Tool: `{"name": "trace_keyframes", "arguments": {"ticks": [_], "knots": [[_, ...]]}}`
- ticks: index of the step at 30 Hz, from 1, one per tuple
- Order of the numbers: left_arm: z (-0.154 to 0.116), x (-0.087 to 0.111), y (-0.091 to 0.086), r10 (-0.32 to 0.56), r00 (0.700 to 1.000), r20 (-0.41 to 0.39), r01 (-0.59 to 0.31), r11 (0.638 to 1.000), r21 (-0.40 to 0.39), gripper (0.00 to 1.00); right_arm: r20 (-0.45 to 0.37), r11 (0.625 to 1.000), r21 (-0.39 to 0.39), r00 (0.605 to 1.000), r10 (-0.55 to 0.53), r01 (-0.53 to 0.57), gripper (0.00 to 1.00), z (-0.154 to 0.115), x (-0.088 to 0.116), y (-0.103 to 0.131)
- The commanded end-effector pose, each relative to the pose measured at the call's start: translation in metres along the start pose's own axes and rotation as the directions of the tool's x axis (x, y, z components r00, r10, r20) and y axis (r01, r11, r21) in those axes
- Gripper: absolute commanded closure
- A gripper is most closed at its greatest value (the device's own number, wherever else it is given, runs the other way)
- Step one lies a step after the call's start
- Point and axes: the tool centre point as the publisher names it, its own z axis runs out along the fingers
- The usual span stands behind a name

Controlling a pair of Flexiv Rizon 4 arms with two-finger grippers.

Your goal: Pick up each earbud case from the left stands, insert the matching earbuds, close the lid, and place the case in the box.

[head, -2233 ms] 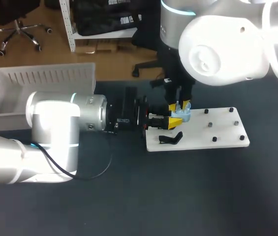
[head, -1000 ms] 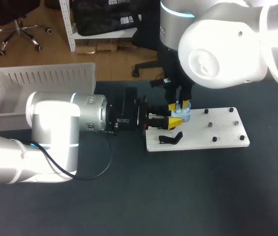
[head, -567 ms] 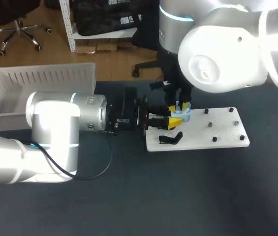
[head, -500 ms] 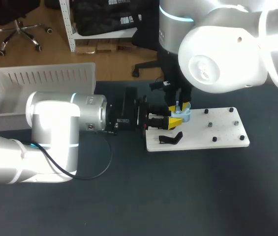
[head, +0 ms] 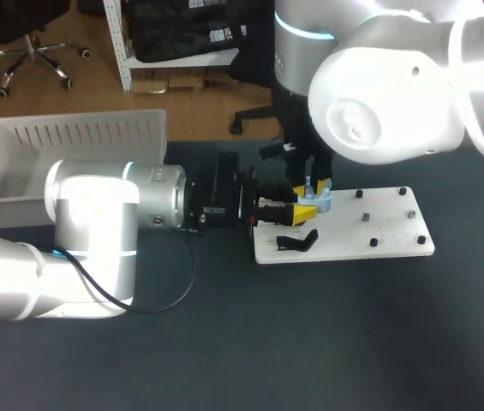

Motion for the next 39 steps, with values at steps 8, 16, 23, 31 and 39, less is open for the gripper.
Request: {"name": "trace_keyframes", "arguments": {"ticks": [8, 16, 23, 31, 39], "knots": [[0.001, 0.001, 0.000, 0.003, 1.000, 0.004, -0.003, 1.000, -0.005, 1.00, 0.015, 1.000, -0.002, 1.000, 0.010, -0.010, 0.42, -0.007, 0.005, 0.002], [0.001, 0.001, 0.000, 0.003, 1.000, 0.004, -0.003, 1.000, -0.005, 1.00, 0.028, 1.000, -0.023, 0.999, 0.019, -0.018, 0.36, -0.013, 0.007, 0.001], [0.001, 0.001, 0.000, 0.003, 1.000, 0.004, -0.003, 1.000, -0.005, 1.00, 0.041, 0.998, -0.010, 0.997, 0.058, -0.058, 0.42, -0.017, 0.011, -0.008], [0.001, 0.001, 0.000, 0.003, 1.000, 0.004, -0.003, 1.000, -0.005, 1.00, 0.053, 0.990, 0.002, 0.989, 0.141, -0.141, 0.33, -0.022, 0.014, -0.031], [0.001, 0.001, 0.000, 0.003, 1.000, 0.004, -0.003, 1.000, -0.005, 1.00, 0.032, 0.980, 0.002, 0.980, 0.198, -0.198, 0.34, -0.014, 0.018, -0.047]]}}
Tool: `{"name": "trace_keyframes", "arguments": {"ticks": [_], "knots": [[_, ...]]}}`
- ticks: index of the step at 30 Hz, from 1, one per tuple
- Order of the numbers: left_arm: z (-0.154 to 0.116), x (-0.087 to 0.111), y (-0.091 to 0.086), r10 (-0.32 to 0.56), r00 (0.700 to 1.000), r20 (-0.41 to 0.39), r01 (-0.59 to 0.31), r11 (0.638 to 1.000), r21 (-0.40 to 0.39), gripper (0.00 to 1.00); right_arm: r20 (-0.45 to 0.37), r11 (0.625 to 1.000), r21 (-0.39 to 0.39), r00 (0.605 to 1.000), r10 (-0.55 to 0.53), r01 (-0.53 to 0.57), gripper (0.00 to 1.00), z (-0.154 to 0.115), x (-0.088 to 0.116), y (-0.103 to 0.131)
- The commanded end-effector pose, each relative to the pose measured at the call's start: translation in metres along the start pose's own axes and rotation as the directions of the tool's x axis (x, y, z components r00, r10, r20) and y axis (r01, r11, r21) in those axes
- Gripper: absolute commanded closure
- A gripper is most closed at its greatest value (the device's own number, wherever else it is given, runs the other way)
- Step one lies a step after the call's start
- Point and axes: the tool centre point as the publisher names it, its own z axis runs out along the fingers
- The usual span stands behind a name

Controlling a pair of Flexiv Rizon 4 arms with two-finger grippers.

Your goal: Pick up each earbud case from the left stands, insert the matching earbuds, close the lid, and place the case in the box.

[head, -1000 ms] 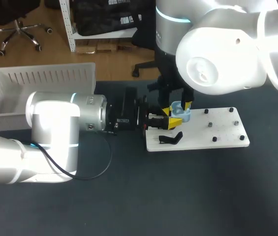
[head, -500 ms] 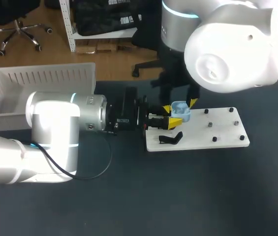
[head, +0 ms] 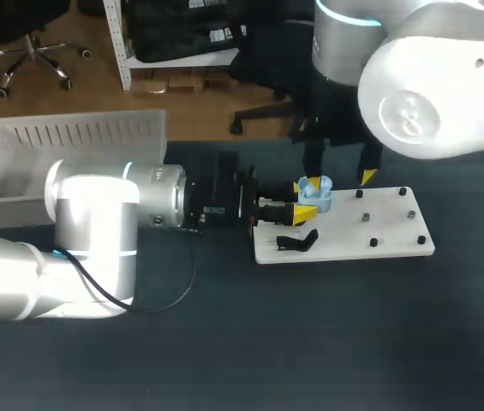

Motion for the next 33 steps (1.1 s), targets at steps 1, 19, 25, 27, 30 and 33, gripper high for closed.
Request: {"name": "trace_keyframes", "arguments": {"ticks": [1, 19, 25, 27, 30, 33], "knots": [[0.001, 0.001, -0.001, 0.003, 1.000, 0.003, -0.003, 1.000, -0.005, 1.00, 0.003, 1.000, -0.008, 1.000, 0.008, -0.008, 0.34, 0.004, 0.003, -0.006], [0.001, 0.001, -0.001, 0.003, 1.000, 0.003, -0.003, 1.000, -0.005, 1.00, -0.021, 1.000, -0.023, 1.000, -0.014, 0.013, 0.33, 0.014, -0.002, 0.006], [0.001, 0.001, -0.001, 0.003, 1.000, 0.003, -0.003, 1.000, -0.005, 1.00, -0.018, 1.000, -0.021, 1.000, -0.018, 0.017, 0.32, 0.011, -0.003, 0.008], [0.001, 0.001, -0.001, 0.003, 1.000, 0.003, -0.003, 1.000, -0.005, 1.00, -0.018, 1.000, -0.019, 1.000, -0.019, 0.019, 0.32, 0.010, -0.003, 0.008], [0.001, 0.001, -0.001, 0.003, 1.000, 0.003, -0.003, 1.000, -0.005, 1.00, -0.022, 1.000, -0.016, 1.000, -0.019, 0.018, 0.29, 0.008, 0.000, 0.007], [0.001, 0.001, -0.001, 0.003, 1.000, 0.003, -0.003, 1.000, -0.005, 1.00, -0.033, 1.000, -0.003, 0.999, -0.010, 0.010, 0.27, 0.008, 0.004, 0.004]]}}
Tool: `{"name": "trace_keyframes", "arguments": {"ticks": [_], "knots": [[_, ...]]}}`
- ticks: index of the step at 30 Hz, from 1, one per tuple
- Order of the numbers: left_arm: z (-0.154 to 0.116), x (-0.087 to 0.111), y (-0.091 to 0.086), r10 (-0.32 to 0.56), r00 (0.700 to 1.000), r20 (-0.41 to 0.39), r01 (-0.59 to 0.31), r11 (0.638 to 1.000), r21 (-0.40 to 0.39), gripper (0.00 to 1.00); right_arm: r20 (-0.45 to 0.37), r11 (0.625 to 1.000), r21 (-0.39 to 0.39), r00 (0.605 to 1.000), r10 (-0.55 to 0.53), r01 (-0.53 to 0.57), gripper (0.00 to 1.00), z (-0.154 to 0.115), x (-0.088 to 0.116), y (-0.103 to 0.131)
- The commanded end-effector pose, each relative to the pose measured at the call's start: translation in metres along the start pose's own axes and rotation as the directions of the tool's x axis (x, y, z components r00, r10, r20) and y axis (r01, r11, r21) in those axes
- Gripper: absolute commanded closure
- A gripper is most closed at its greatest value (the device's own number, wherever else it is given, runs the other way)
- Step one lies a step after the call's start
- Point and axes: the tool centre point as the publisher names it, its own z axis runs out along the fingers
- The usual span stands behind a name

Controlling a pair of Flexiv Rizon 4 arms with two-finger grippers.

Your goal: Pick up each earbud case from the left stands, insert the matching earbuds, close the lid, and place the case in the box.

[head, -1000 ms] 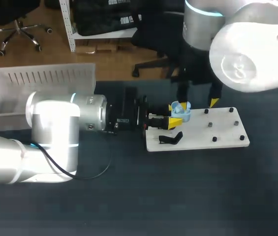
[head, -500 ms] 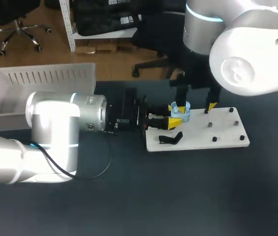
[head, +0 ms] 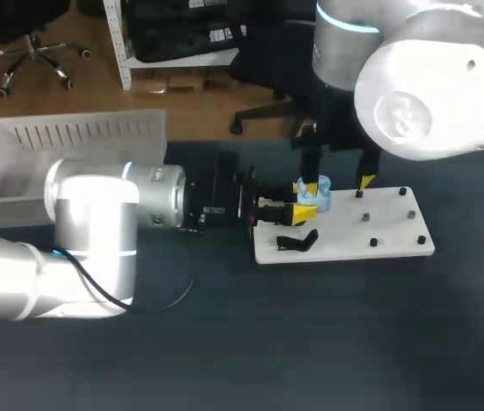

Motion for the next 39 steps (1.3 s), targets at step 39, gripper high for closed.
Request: {"name": "trace_keyframes", "arguments": {"ticks": [39], "knots": [[0.001, 0.001, -0.001, 0.003, 1.000, 0.003, -0.003, 1.000, -0.005, 1.00, -0.041, 0.980, 0.015, 0.979, 0.199, -0.198, 0.02, 0.024, -0.057, -0.027]]}}
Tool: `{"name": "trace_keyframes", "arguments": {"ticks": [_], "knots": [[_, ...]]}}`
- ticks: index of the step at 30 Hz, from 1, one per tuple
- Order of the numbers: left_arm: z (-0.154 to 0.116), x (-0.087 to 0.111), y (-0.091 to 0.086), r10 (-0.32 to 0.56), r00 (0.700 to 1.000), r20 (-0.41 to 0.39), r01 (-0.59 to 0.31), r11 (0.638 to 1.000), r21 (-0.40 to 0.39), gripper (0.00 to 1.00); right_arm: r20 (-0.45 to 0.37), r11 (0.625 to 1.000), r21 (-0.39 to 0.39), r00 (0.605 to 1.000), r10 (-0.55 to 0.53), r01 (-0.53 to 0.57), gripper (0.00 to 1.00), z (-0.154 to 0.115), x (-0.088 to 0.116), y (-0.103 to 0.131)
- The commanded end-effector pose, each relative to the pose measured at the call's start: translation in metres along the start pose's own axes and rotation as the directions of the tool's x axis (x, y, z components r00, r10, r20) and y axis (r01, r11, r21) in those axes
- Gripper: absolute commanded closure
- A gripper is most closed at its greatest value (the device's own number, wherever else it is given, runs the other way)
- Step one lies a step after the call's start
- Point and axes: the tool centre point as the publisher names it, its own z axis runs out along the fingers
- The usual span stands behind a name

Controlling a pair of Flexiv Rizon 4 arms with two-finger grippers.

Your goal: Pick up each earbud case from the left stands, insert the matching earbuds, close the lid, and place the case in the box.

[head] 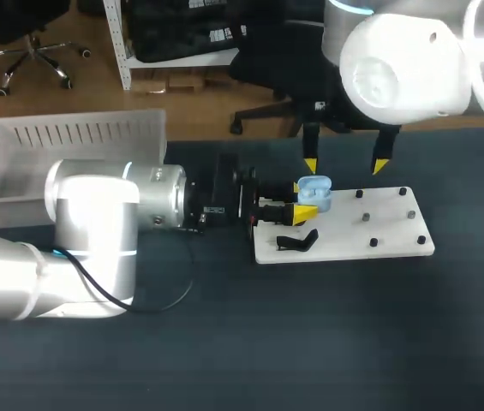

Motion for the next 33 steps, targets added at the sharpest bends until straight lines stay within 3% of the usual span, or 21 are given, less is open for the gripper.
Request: {"name": "trace_keyframes", "arguments": {"ticks": [1, 18, 26, 29, 33], "knots": [[0.001, 0.001, -0.001, 0.003, 1.000, 0.003, -0.003, 1.000, -0.005, 1.00, -0.027, 1.000, 0.007, 1.000, 0.001, -0.001, 0.02, 0.004, 0.003, -0.002], [0.001, 0.001, -0.001, 0.003, 1.000, 0.003, -0.003, 1.000, -0.005, 1.00, -0.065, 1.000, -0.008, 0.998, -0.003, 0.002, 0.00, 0.004, 0.042, -0.007], [0.001, 0.001, -0.001, 0.003, 1.000, 0.003, -0.003, 1.000, -0.005, 1.00, 0.161, 0.986, -0.060, 0.973, 0.165, -0.157, 0.00, -0.028, 0.034, -0.034], [0.001, 0.001, -0.001, 0.003, 1.000, 0.003, -0.003, 1.000, -0.005, 1.00, 0.191, 0.977, -0.079, 0.959, 0.211, -0.199, 0.00, -0.037, 0.034, -0.048], [-0.027, 0.002, 0.011, 0.004, 0.999, -0.034, -0.006, 0.997, -0.078, 1.00, 0.203, 0.958, -0.102, 0.938, 0.282, -0.266, 0.00, -0.042, 0.037, -0.070]]}}
